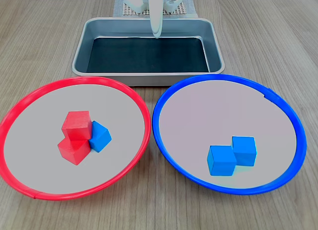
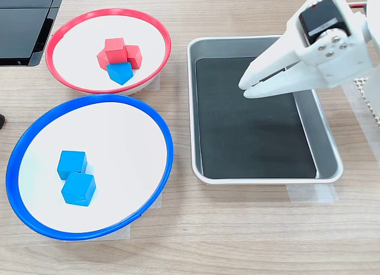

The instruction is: Relocate any blue block in the red dish to the blue dish, correcting any misplacements.

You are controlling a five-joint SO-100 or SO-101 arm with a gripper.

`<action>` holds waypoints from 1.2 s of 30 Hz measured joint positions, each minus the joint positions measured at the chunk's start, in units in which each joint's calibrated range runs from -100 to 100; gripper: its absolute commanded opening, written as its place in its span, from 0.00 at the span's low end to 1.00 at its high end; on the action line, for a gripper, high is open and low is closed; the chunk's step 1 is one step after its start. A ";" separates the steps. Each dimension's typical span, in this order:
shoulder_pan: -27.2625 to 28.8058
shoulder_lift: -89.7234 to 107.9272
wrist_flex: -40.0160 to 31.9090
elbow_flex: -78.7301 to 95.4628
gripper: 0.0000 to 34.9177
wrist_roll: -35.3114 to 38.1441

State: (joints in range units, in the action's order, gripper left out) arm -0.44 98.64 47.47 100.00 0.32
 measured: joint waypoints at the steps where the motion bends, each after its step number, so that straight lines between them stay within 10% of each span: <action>1: 0.09 0.00 0.00 0.00 0.01 -0.05; 36: 12.57 -73.23 -19.90 -52.54 0.01 22.66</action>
State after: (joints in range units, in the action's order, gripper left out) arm 12.12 25.40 27.57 47.46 22.98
